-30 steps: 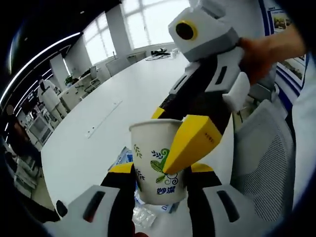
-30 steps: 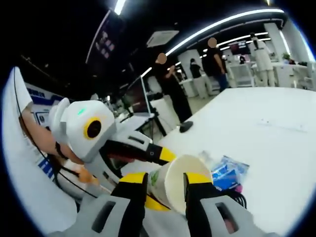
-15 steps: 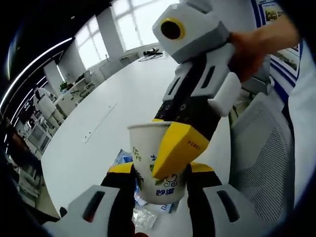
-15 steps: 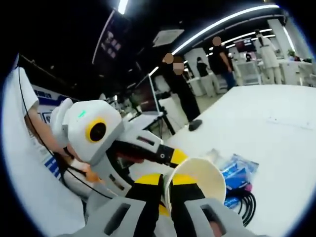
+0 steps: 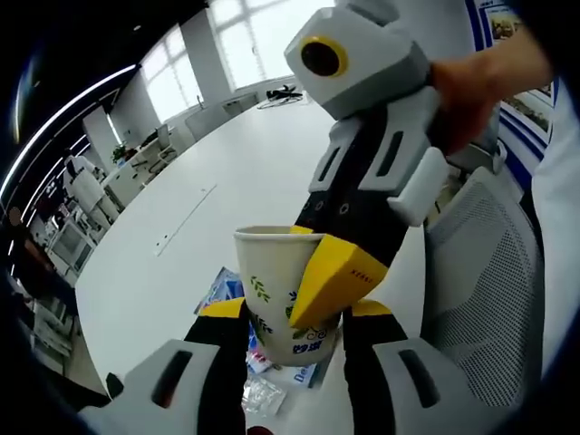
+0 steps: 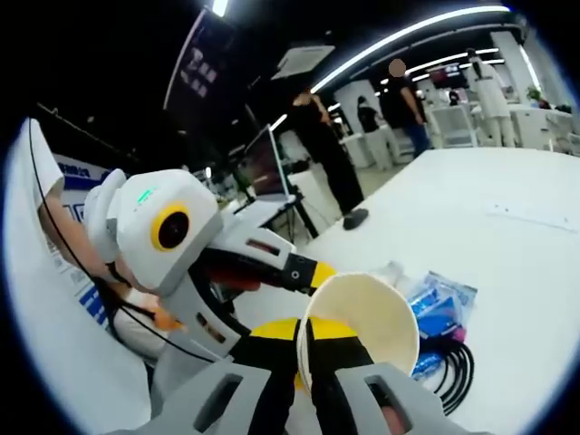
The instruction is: Arrange the tabletop items into an orderly group along one side of the table until the central work area is clear of visible clutter.
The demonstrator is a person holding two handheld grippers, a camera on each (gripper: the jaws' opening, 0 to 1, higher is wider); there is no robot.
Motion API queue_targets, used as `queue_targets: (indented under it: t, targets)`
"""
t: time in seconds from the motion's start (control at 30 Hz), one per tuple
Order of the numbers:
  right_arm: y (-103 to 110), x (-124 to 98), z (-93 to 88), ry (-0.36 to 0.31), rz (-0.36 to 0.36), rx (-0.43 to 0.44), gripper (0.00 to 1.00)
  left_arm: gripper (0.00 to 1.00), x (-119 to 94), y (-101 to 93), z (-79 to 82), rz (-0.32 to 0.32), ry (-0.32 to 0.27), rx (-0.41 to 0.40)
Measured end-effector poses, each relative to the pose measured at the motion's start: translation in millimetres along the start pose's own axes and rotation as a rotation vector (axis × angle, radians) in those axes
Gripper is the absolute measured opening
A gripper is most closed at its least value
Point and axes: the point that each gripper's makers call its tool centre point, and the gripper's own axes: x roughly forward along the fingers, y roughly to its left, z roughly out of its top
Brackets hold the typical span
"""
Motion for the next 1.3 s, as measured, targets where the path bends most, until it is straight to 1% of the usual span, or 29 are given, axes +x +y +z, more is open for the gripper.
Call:
queue_targets:
  t: [0.1, 0.4, 0.63, 0.93, 1.0, 1.27, 1.3]
  targets:
    - [1, 0, -0.7, 0.004, -0.007, 0.001, 0.00, 0.38, -2, 0.3, -0.3, 0.004, 0.000, -0.005]
    - [-9, 1, -2.4, 0.009, -0.023, 0.015, 0.00, 0.39, -6, 3.3, -4.3, 0.020, -0.003, -0.025]
    - [-18, -1, -8.8, 0.019, -0.044, 0.032, 0.00, 0.39, -11, 7.0, -7.6, 0.035, -0.015, -0.065]
    - [-31, -6, -11.3, 0.022, -0.072, 0.048, 0.00, 0.39, -21, 11.1, -10.5, 0.064, -0.042, -0.156]
    - [-35, -7, -12.5, 0.021, -0.081, 0.052, 0.00, 0.39, -26, 12.9, -10.9, 0.074, -0.050, -0.186]
    - [-40, -10, -15.2, 0.019, -0.095, 0.065, 0.00, 0.38, -37, 21.3, -22.4, 0.108, -0.068, -0.278]
    - [-41, -10, -15.9, 0.019, -0.097, 0.068, 0.00, 0.38, -39, 24.7, -25.0, 0.115, -0.073, -0.296]
